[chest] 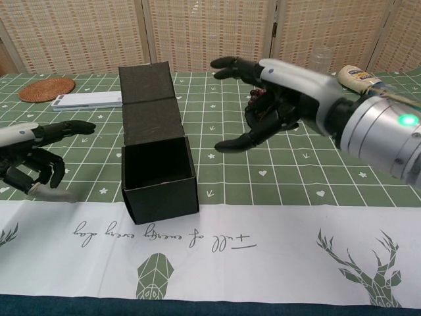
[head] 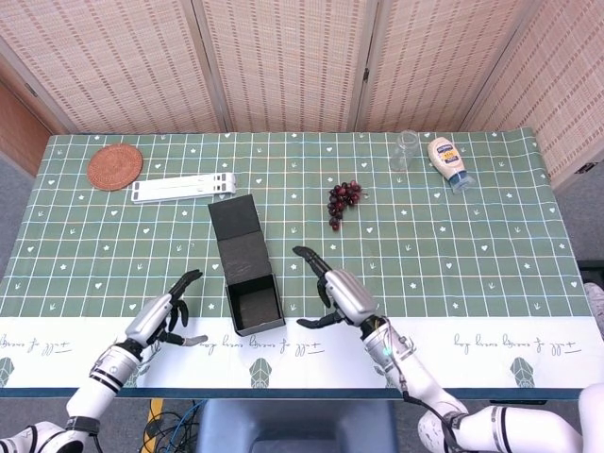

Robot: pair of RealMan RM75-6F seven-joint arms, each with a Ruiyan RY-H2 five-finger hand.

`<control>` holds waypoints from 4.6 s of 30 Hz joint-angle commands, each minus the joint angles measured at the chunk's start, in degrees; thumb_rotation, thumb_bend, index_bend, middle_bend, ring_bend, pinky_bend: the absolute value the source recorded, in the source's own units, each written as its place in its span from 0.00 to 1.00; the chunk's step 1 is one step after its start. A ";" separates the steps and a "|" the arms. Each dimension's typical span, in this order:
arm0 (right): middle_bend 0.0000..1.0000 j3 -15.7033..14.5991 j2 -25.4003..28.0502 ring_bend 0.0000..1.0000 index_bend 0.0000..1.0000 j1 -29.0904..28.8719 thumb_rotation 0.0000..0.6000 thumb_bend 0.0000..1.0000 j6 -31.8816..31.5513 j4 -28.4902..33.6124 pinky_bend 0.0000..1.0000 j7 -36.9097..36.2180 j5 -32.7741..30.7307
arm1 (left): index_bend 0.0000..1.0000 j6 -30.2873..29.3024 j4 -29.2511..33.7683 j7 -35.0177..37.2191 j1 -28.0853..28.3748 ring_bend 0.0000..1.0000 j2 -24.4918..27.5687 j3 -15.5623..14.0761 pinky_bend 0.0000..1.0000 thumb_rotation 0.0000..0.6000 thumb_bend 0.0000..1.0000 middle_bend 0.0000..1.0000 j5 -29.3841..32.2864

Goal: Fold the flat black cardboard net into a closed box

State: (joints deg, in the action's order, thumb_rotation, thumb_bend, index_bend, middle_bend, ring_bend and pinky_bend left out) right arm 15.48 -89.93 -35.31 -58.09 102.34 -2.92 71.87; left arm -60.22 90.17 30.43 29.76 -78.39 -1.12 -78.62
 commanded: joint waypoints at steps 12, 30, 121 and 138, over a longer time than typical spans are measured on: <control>0.05 -0.08 5.32 0.78 0.00 2.27 1.00 0.03 -3.46 3.90 1.00 -4.20 2.13 | 0.00 2.70 0.64 -9.85 -0.52 0.57 -8.92 3.85 0.75 1.00 0.07 0.00 7.91; 0.05 -1.27 6.98 0.78 0.00 3.31 1.00 0.04 -4.95 3.33 1.00 -8.80 3.46 | 0.00 6.58 -0.77 -10.16 0.43 0.57 -13.78 9.43 0.78 1.00 0.07 0.00 13.69; 0.28 14.81 0.70 0.79 0.00 -13.97 1.00 0.00 23.62 -6.90 1.00 -17.01 -26.72 | 0.28 8.40 -6.05 -10.49 6.48 0.69 -16.34 11.37 0.81 1.00 0.07 0.31 7.73; 0.33 4.43 4.44 0.83 0.00 -24.57 1.00 0.00 17.93 -7.21 1.00 1.89 -30.52 | 0.23 3.26 -7.74 -19.60 4.48 0.70 -21.03 15.55 0.81 1.00 0.07 0.31 20.30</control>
State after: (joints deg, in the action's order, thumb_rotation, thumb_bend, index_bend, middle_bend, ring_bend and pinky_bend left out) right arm 22.23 -85.30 -57.64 -37.03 95.31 -5.15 42.12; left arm -56.20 82.48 11.58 34.61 -98.89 14.06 -58.95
